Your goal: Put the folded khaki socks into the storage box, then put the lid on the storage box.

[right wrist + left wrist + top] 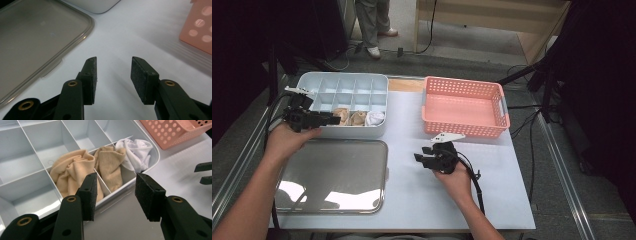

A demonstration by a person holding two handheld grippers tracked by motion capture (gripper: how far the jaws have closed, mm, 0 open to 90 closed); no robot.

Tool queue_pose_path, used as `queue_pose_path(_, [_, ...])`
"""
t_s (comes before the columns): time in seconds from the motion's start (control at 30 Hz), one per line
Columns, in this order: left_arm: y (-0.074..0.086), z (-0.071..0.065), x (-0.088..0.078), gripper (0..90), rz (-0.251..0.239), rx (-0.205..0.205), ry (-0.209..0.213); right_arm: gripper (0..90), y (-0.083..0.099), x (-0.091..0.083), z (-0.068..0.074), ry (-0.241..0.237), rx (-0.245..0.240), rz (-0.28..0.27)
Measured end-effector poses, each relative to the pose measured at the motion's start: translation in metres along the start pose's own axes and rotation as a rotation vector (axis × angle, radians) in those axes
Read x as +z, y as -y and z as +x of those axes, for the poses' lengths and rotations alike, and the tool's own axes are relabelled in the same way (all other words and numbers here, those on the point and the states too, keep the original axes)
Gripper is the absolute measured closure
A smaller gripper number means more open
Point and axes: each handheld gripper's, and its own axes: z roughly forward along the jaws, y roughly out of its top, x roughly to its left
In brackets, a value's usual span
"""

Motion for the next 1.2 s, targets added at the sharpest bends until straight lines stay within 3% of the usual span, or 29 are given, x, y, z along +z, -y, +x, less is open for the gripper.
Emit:
queue_pose_path(0.17, [0.012, -0.004, 0.002, 50.3, 0.005, 0.006, 0.005, 57.3, -0.002, 0.0, 0.001, 0.003, -0.003, -0.008])
queue_pose_path(0.27, [0.02, -0.007, 0.003, 47.6, 0.001, -0.011, 0.035, 57.1, -0.002, 0.001, 0.003, 0.002, -0.005, -0.007])
queue_pose_path(0.7, [0.04, -0.011, -0.002, 48.5, -0.019, 0.003, 0.031, 56.9, -0.002, 0.002, 0.006, 0.003, -0.01, -0.009])
queue_pose_path(0.83, [0.05, -0.01, -0.003, 48.3, -0.006, 0.011, 0.026, 56.5, -0.003, 0.002, 0.009, 0.006, -0.015, -0.01])
queue_pose_path(1.03, [0.066, -0.001, -0.004, 48.5, 0.006, -0.016, 0.022, 56.3, -0.004, 0.004, 0.016, 0.01, -0.017, -0.017])
queue_pose_path(1.2, [0.073, 0.009, -0.011, 48.6, -0.025, -0.048, 0.008, 56.2, -0.005, 0.006, 0.018, 0.013, 0.004, -0.022])
